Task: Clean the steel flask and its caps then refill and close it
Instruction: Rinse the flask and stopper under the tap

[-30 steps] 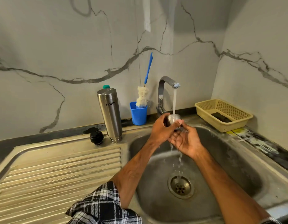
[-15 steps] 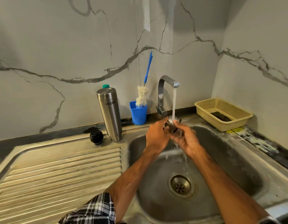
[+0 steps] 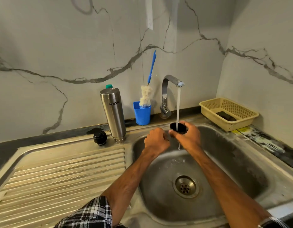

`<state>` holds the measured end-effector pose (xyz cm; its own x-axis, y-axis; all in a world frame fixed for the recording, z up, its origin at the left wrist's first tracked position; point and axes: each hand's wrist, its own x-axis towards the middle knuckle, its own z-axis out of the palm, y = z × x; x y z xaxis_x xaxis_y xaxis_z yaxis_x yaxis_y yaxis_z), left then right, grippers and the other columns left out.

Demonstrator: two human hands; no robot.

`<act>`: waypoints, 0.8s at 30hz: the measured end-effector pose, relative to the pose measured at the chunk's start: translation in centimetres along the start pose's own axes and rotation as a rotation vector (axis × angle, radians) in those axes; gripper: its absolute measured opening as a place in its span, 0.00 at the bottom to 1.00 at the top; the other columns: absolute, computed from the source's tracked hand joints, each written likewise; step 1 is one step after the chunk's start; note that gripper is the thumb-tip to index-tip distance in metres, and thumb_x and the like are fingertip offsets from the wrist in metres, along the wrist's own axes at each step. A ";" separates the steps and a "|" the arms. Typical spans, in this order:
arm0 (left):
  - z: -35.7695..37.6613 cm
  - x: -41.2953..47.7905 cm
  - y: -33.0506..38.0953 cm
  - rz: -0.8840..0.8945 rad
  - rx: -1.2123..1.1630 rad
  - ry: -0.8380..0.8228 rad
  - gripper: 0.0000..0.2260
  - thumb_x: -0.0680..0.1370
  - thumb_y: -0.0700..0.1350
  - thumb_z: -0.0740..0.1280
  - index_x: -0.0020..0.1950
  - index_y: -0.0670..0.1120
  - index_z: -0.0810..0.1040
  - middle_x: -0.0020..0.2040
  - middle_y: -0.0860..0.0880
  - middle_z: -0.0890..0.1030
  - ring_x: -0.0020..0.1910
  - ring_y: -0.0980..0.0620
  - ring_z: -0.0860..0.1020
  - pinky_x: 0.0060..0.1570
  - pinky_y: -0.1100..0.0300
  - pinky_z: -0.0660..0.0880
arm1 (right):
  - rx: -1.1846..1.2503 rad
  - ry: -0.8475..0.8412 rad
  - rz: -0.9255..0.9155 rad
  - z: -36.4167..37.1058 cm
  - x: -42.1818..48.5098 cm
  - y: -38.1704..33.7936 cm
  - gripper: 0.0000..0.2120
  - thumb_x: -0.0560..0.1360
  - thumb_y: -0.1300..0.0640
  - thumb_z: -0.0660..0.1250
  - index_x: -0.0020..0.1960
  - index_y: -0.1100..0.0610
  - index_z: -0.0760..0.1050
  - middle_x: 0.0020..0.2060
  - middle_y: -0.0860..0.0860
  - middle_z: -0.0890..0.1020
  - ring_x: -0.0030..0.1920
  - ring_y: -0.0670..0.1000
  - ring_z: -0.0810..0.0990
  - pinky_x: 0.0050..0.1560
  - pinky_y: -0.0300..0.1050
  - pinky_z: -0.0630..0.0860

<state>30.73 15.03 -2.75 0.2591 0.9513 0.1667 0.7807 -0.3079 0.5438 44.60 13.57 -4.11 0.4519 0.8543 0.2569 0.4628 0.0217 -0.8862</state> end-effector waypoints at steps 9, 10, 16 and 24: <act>0.1 -0.2 0.2 0.041 -0.174 0.017 0.05 0.77 0.39 0.70 0.53 0.44 0.82 0.44 0.50 0.82 0.44 0.53 0.80 0.48 0.58 0.78 | 0.581 -0.205 0.421 -0.3 -0.4 -0.3 0.18 0.75 0.51 0.73 0.61 0.60 0.78 0.54 0.60 0.84 0.50 0.56 0.86 0.44 0.48 0.84; 0.0 -0.2 0.2 0.054 -0.181 0.022 0.08 0.76 0.39 0.71 0.55 0.44 0.82 0.47 0.49 0.84 0.47 0.53 0.80 0.51 0.58 0.79 | 0.715 -0.259 0.541 -0.6 -0.6 -0.6 0.16 0.78 0.51 0.69 0.60 0.61 0.77 0.52 0.62 0.84 0.49 0.59 0.86 0.44 0.52 0.84; -0.3 0.5 -0.4 0.046 -0.143 0.034 0.19 0.75 0.35 0.69 0.64 0.47 0.78 0.59 0.49 0.81 0.59 0.51 0.78 0.63 0.51 0.76 | 1.034 -0.385 0.905 -1.0 -1.4 -1.1 0.16 0.83 0.52 0.60 0.58 0.65 0.76 0.48 0.67 0.84 0.46 0.64 0.85 0.39 0.60 0.83; -0.5 0.7 -1.4 0.030 -0.190 0.117 0.15 0.75 0.35 0.69 0.60 0.46 0.79 0.56 0.49 0.81 0.57 0.51 0.78 0.60 0.50 0.77 | 0.551 -0.388 0.541 -0.3 -1.5 -0.8 0.19 0.72 0.57 0.76 0.58 0.64 0.78 0.53 0.63 0.84 0.50 0.58 0.86 0.47 0.54 0.84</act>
<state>29.51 16.10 -3.04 0.2043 0.9400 0.2733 0.6498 -0.3390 0.6804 43.76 12.09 -3.70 0.1647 0.9345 -0.3157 -0.2220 -0.2767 -0.9350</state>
